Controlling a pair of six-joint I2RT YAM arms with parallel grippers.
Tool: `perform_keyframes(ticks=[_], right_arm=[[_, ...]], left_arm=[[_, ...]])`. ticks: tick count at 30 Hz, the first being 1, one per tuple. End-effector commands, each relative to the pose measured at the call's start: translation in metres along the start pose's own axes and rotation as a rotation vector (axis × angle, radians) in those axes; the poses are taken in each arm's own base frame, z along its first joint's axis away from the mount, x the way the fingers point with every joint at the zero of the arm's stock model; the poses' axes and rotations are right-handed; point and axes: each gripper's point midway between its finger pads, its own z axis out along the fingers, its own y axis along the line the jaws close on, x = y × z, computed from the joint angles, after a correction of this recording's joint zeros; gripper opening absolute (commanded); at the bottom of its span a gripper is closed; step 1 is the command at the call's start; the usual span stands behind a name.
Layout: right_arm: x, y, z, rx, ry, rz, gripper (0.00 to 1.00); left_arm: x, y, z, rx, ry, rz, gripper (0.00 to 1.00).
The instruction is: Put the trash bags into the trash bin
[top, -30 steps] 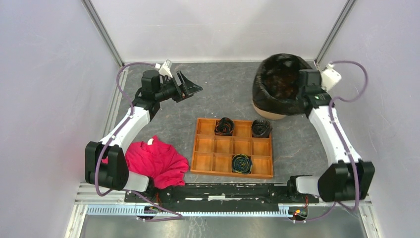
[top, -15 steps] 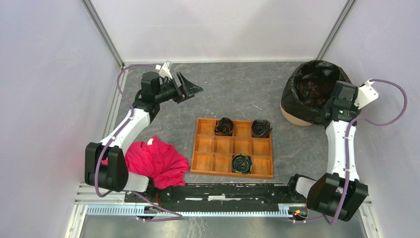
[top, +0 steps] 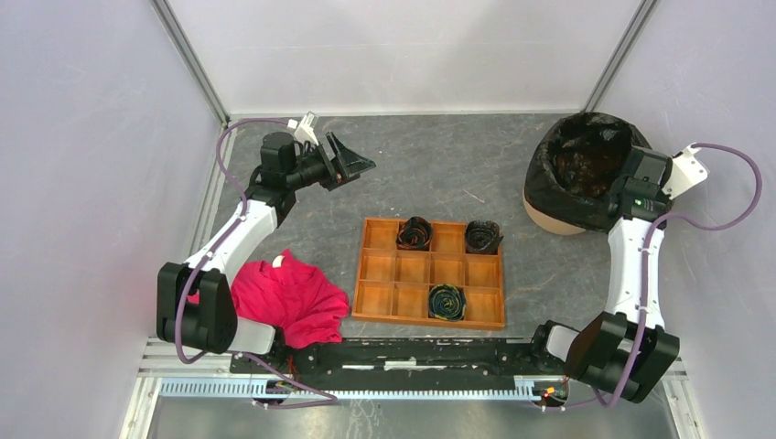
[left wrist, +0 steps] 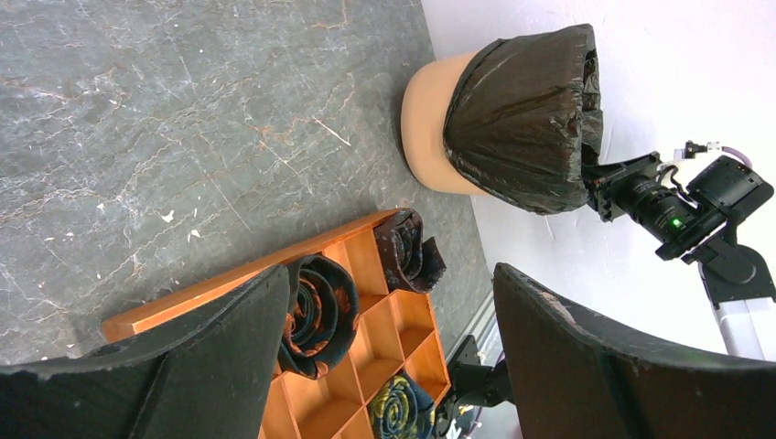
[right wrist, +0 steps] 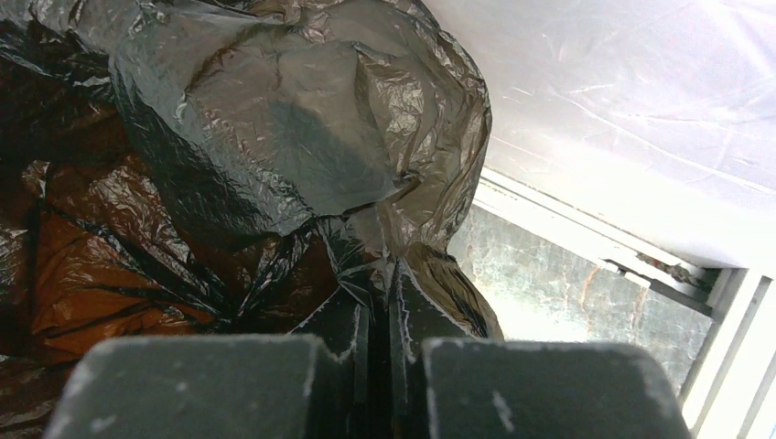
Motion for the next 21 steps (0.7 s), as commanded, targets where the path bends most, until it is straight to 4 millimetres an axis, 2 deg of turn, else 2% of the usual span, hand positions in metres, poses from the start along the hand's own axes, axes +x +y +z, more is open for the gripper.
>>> perform_keyframes(ticks=[1, 6, 8, 10, 12, 14, 16, 18, 21], right_arm=[[-0.012, -0.001, -0.011, -0.024, -0.031, 0.009, 0.00], [-0.021, -0.007, -0.019, -0.005, -0.057, 0.006, 0.00], [-0.018, -0.012, -0.020, 0.007, -0.063, 0.006, 0.01], [-0.014, -0.016, -0.020, 0.016, -0.058, 0.001, 0.05], [-0.011, -0.017, -0.019, 0.009, -0.063, -0.013, 0.18], [-0.010, -0.014, -0.017, -0.004, -0.060, -0.038, 0.26], [-0.012, -0.004, -0.017, -0.060, -0.059, -0.072, 0.35], [-0.019, 0.006, -0.021, -0.129, -0.073, -0.146, 0.47], [-0.037, 0.010, -0.030, -0.152, -0.107, -0.180, 0.66]], left_arm=[[-0.006, -0.019, -0.004, 0.065, -0.014, 0.019, 0.88], [-0.008, -0.018, -0.005, 0.053, -0.018, 0.036, 0.88], [-0.008, -0.015, -0.004, 0.045, -0.015, 0.029, 0.87], [-0.007, -0.013, -0.004, 0.042, -0.015, 0.022, 0.87], [-0.009, -0.018, -0.007, 0.048, -0.024, 0.035, 0.86], [-0.014, -0.023, -0.010, 0.049, -0.046, 0.067, 0.86], [-0.021, -0.017, -0.013, -0.013, -0.065, 0.097, 0.86], [-0.029, -0.011, -0.018, -0.093, -0.087, 0.134, 0.85], [-0.043, -0.022, -0.029, -0.130, -0.118, 0.195, 0.85]])
